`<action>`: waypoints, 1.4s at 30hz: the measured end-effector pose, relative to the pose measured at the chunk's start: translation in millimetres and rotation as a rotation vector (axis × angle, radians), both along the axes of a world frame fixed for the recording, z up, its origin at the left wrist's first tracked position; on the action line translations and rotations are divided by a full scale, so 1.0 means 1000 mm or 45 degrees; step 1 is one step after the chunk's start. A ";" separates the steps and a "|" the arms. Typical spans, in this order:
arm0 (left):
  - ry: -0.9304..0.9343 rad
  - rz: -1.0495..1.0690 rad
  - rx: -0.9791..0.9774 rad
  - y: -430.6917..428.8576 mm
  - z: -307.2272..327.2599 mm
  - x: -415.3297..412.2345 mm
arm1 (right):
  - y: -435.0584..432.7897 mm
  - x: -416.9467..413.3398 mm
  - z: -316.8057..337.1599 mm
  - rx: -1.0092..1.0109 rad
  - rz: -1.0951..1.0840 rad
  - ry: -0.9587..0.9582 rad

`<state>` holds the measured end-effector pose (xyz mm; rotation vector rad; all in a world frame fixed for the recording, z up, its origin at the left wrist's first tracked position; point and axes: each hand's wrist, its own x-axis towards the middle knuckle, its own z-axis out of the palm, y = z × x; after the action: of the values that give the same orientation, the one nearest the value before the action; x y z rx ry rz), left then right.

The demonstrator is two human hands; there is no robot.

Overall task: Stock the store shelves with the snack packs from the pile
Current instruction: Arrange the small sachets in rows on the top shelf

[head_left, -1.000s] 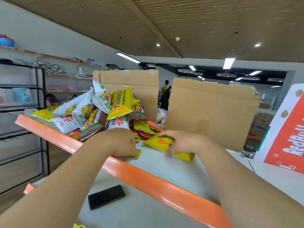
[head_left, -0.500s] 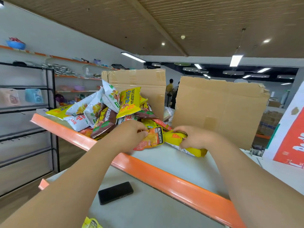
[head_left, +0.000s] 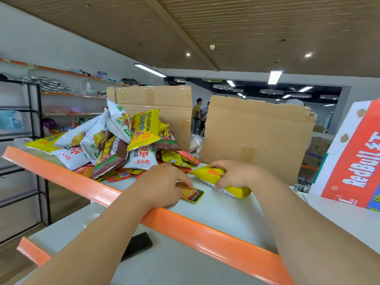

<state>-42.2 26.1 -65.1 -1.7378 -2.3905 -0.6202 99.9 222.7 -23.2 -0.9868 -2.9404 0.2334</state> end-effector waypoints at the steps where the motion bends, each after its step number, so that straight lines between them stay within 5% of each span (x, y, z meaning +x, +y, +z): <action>1: 0.009 -0.016 0.017 0.001 -0.001 -0.001 | -0.001 0.000 0.000 0.009 0.003 -0.016; 6: 0.126 0.120 0.067 0.004 -0.006 -0.007 | -0.011 -0.004 0.001 0.056 0.017 -0.166; 11: 0.033 -0.019 0.066 0.006 -0.006 -0.007 | -0.017 -0.008 0.002 0.060 0.006 -0.304; 22: 0.046 0.078 0.128 0.005 -0.008 -0.006 | -0.011 -0.008 0.001 0.075 0.055 -0.147; 30: -0.184 0.051 0.188 0.000 0.002 0.001 | -0.018 0.011 0.017 0.097 0.084 -0.041; 42: -0.324 -0.158 0.473 0.014 0.017 0.078 | -0.038 0.141 0.043 0.096 0.043 0.311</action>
<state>35.9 40.2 -48.0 -1.7340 -2.1380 -1.2804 240.9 184.8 19.9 -0.8340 -2.7242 0.2247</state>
